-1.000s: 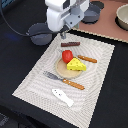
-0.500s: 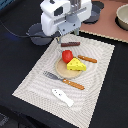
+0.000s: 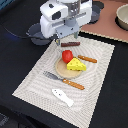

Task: Interact with the objects in diverse but meaningful ways.

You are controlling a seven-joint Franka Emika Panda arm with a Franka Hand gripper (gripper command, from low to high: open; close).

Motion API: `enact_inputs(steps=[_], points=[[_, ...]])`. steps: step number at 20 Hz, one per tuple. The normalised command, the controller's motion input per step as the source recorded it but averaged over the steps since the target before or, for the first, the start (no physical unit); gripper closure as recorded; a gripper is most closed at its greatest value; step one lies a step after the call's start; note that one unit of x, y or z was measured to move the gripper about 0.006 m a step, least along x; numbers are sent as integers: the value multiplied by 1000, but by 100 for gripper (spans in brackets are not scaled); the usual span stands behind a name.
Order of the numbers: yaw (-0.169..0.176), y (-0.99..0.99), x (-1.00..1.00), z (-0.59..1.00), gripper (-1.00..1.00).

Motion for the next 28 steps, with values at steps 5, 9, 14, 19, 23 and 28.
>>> enact_inputs(steps=[5, 9, 14, 19, 23, 28], points=[[-69, -150, 395, -18, -100], [-70, -146, 406, -33, -100], [-65, -144, 296, -129, -100], [-62, -139, 246, -187, -100], [-60, -62, 201, -227, -100], [-53, 0, 234, -159, -100]])
